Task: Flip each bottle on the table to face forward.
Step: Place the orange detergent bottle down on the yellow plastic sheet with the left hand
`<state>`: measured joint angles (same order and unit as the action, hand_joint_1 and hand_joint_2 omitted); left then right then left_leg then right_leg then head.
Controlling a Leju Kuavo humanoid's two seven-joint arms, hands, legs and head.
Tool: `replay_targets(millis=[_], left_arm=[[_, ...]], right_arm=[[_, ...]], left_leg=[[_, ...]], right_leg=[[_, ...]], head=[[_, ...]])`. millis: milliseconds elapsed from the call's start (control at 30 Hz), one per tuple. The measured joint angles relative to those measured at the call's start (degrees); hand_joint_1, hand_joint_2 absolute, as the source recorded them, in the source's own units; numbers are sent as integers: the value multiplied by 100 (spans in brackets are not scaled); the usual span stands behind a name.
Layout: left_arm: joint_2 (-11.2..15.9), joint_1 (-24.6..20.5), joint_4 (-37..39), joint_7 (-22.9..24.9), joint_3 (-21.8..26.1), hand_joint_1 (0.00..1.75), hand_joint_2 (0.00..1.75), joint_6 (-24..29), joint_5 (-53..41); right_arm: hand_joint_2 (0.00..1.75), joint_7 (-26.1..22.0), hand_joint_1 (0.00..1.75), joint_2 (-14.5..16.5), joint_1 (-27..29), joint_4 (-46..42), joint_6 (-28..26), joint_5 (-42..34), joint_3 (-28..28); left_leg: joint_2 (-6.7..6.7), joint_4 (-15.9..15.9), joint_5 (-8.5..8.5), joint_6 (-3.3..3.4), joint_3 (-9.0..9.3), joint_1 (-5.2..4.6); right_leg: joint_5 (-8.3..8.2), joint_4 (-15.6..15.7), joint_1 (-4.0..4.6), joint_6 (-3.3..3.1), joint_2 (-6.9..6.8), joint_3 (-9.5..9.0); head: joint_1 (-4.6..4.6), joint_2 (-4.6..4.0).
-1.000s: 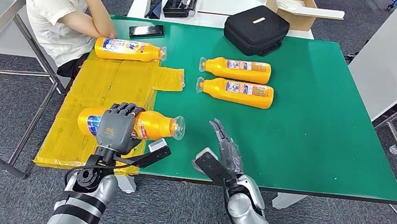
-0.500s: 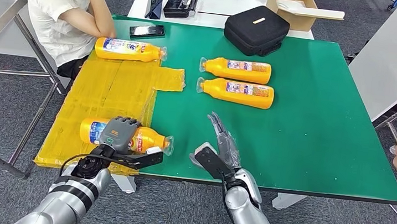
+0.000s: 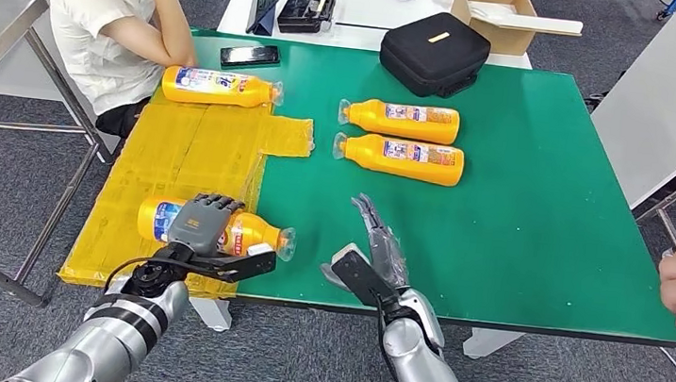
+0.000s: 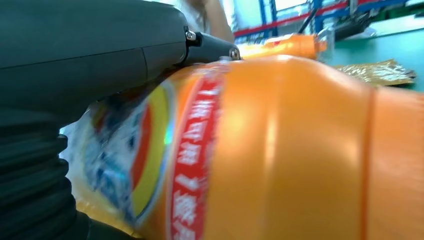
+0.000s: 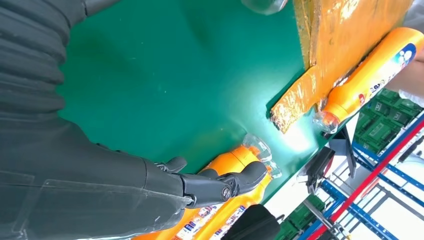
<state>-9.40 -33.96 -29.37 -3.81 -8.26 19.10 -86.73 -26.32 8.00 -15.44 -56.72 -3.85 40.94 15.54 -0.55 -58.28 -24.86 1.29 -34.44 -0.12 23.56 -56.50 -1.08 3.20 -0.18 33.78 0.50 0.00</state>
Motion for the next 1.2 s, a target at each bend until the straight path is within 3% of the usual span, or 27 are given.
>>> replay_targets(millis=[167, 367, 500, 867, 1200], left_arm=[[-14, -71, 67, 10, 36, 0, 175, -223, 40], [-14, -341, 296, -38, 146, 0, 175, -1086, 150], [-13, -481, 456, -130, 250, 0, 175, -1371, 329], [-16, -540, 575, -224, 354, 0, 175, -1417, 411], [-96, -441, 576, -323, 354, 0, 175, -966, 399]], right_arm=[[175, -9, 0, 1, -7, 31, 0, 0, 0], [175, -151, 0, 2, -164, 218, -17, -49, 0], [175, -266, 0, 2, -317, 424, -27, -107, -1], [175, -308, 0, 2, -446, 686, -62, -97, -1], [175, -278, 0, 2, -444, 728, -122, -56, 0]], left_leg=[[-3, 0, 0, 1, 5, 0], [-2, 1, 0, 1, 24, -1], [-2, 1, 0, 1, 35, -1], [-2, 1, -1, 0, 47, -1], [-4, 1, -1, 1, 49, -1]], right_leg=[[0, 0, -1, 0, -1, -8], [0, 1, -1, 0, -1, -29], [1, 0, -1, 0, -1, -38], [1, 1, -1, 1, -1, -50], [1, 1, -1, 1, -1, -52]], head=[[0, 0], [1, 0], [0, 0], [0, 0], [0, 0]])
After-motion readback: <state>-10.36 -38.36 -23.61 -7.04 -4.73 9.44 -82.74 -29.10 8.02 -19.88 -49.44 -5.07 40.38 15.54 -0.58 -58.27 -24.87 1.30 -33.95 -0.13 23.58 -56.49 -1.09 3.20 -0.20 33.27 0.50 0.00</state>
